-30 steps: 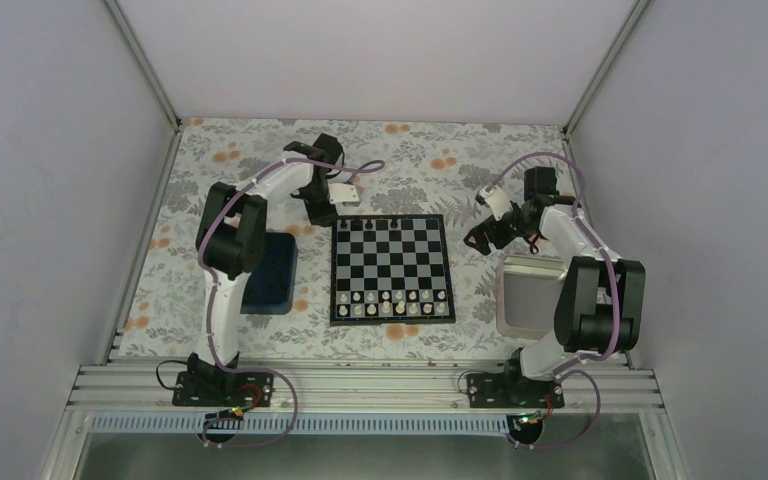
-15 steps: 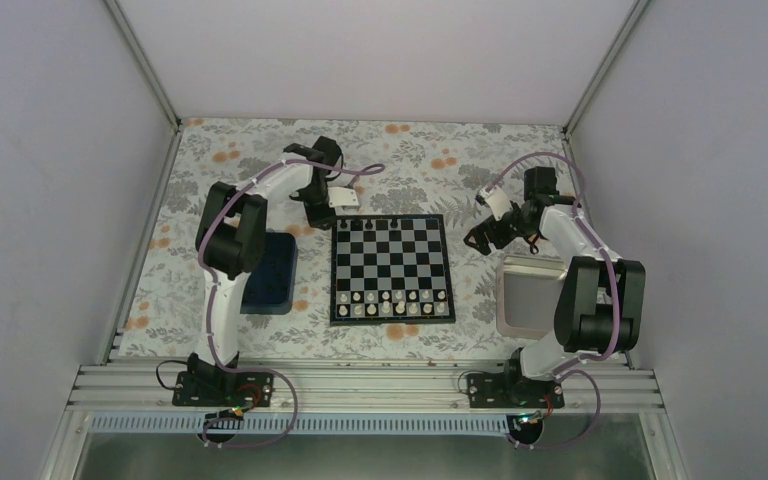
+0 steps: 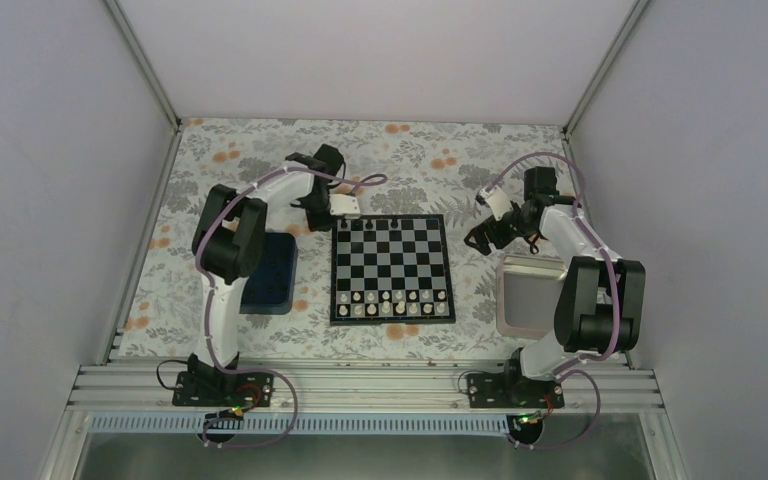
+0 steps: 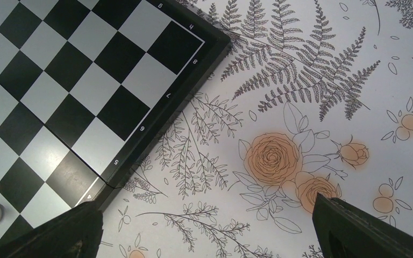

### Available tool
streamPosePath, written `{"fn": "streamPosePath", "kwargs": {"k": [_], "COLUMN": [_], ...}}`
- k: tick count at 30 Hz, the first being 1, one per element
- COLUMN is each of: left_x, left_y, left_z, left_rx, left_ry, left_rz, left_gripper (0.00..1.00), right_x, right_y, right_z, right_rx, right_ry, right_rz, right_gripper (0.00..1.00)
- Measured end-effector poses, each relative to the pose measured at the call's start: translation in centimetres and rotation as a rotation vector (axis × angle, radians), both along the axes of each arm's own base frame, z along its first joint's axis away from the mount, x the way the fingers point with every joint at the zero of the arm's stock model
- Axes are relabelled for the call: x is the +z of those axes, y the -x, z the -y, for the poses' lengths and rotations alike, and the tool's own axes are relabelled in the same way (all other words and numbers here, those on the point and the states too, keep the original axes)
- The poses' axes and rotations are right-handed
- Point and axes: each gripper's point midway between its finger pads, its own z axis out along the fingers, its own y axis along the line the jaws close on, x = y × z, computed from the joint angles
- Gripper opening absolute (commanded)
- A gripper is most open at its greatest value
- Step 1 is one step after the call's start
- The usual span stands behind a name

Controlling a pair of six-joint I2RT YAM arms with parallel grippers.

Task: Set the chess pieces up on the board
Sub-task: Pick up the chess piece at the center of the board, then place the chess piece in the storage box.

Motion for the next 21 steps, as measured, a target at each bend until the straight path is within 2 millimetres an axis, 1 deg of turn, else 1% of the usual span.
{"fn": "streamPosePath", "kwargs": {"k": [5,8,10,14,17,19,21], "left_x": [0.1,0.3,0.8,3.2,5.7,7.0,7.8], "left_y": [0.7,1.2,1.4,1.2,1.1,1.4,1.9], "left_z": [-1.0,-2.1,-2.7,-3.7,-4.4,-4.5,-4.4], "left_rx": [0.004,0.010,0.013,0.022,0.027,0.020,0.010], "left_ry": [-0.034,-0.077,-0.103,-0.145,-0.186,-0.214,-0.249], "left_rz": [0.016,0.021,0.029,0.083,0.147,0.177,0.193], "left_gripper": [0.10,0.10,0.10,0.10,0.10,0.10,0.10], "right_x": [0.0,0.0,0.0,0.0,0.0,0.0,0.0], "right_y": [0.0,0.0,0.0,0.0,0.0,0.0,0.0], "right_z": [0.0,0.0,0.0,0.0,0.0,0.0,0.0], "right_rx": [0.000,-0.001,0.000,0.000,0.000,0.000,0.001], "right_ry": [0.000,0.000,0.000,0.000,0.000,0.000,-0.001], "right_rz": [0.000,0.000,0.000,0.000,0.001,0.001,0.001], "right_gripper": [1.00,1.00,1.00,1.00,1.00,1.00,1.00]}}
